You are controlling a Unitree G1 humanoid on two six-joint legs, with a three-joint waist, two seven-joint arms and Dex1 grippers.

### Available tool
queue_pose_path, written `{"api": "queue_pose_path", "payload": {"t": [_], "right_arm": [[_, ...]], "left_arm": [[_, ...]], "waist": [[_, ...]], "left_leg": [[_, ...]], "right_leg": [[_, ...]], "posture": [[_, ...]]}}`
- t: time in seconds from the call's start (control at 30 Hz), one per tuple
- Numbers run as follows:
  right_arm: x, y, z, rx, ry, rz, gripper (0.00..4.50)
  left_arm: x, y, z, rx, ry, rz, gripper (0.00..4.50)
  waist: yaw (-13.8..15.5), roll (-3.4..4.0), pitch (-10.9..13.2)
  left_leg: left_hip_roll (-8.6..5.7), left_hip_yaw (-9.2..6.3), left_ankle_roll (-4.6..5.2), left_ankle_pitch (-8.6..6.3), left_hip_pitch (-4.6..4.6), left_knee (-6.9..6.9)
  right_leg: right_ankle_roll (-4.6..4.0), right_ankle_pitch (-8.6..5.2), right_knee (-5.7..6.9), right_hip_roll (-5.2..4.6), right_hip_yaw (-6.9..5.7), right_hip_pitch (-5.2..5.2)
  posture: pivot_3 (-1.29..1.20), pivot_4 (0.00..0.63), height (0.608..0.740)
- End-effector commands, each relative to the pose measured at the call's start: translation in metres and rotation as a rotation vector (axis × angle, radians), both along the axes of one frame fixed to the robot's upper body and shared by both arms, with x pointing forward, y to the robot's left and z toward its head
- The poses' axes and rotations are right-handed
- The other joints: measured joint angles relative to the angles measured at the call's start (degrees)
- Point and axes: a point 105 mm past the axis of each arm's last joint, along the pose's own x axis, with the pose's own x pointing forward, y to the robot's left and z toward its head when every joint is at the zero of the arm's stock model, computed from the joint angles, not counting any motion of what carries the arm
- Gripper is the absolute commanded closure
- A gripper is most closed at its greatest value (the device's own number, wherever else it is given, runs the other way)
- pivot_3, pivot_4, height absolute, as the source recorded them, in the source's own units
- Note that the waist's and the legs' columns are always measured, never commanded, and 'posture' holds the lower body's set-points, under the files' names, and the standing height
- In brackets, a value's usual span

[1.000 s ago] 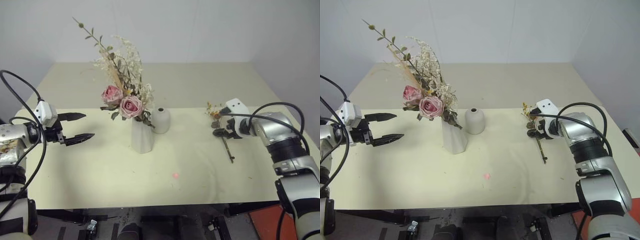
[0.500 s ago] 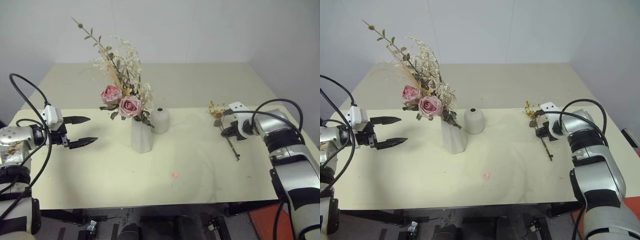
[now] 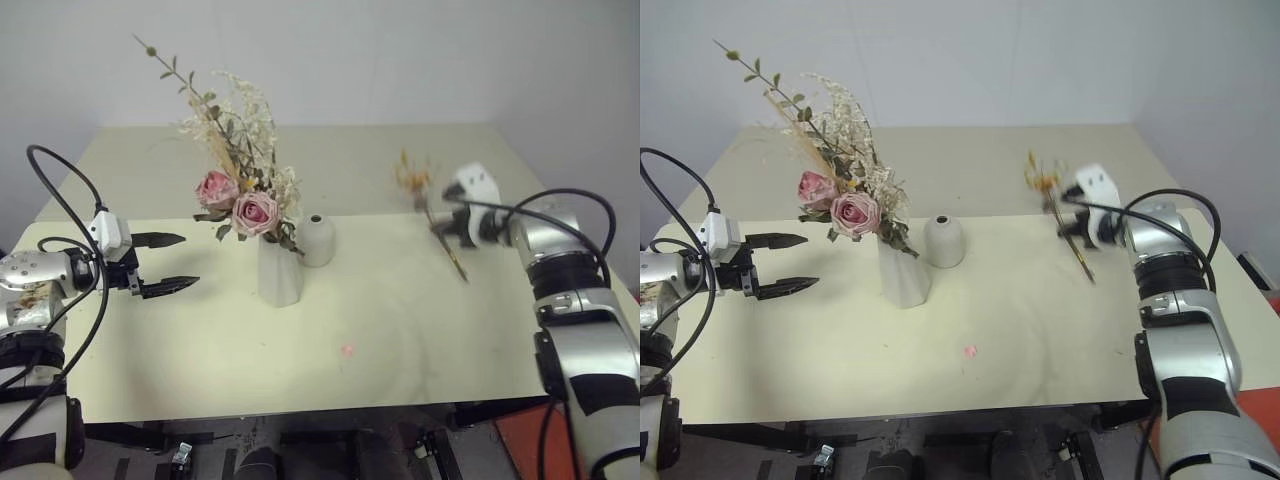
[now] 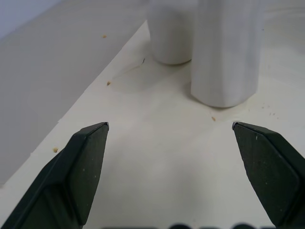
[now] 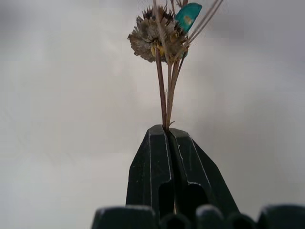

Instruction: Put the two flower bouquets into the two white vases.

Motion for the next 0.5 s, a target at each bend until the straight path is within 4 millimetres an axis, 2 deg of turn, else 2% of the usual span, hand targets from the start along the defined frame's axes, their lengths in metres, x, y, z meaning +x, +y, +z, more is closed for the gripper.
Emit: {"api": "queue_pose_path", "payload": {"t": [0.03,0.17,0.27,0.37,0.5], "right_arm": [[-0.009,0.023,0.077,0.281,-0.332,0.087,4.46],[-0.004,0.040,0.097,0.499,-0.462,0.055,4.46],[-0.001,0.059,0.102,0.589,-0.489,0.086,4.46],[-0.012,0.072,0.113,0.680,-0.626,0.150,4.46],[-0.014,0.078,0.117,0.837,-0.601,0.185,4.46]], "left_arm": [[-0.005,-0.006,0.014,0.004,-0.043,-0.035,0.00],[-0.007,-0.018,0.021,-0.008,-0.065,-0.061,0.00],[-0.009,-0.029,0.027,-0.028,-0.082,-0.084,0.00],[-0.012,-0.039,0.031,-0.025,-0.092,-0.100,0.00],[-0.015,-0.046,0.036,-0.028,-0.099,-0.111,0.00]], "waist": [[0.00,0.00,0.00],[0.24,0.00,0.00],[0.33,0.01,0.00],[0.20,0.03,0.01],[0.13,0.03,0.02]], "left_leg": [[0.00,0.00,0.00,0.00,0.01,0.00],[-0.02,-0.01,0.00,0.00,0.01,0.01],[-0.04,-0.03,-0.01,0.00,-0.01,0.01],[-0.05,-0.04,0.00,0.00,-0.02,0.00],[-0.05,-0.04,-0.01,0.00,-0.01,0.00]], "right_leg": [[0.00,0.00,0.02,0.00,0.00,0.00],[0.01,0.01,0.03,-0.05,0.00,0.03],[0.02,0.02,0.03,-0.06,-0.01,0.02],[0.02,0.02,0.02,-0.06,-0.01,0.00],[0.03,0.02,0.01,-0.06,0.00,0.00]], "posture": [[0.00,0.150,0.740],[0.00,0.150,0.740],[0.00,0.150,0.740],[0.00,0.150,0.740],[0.00,0.150,0.740]]}}
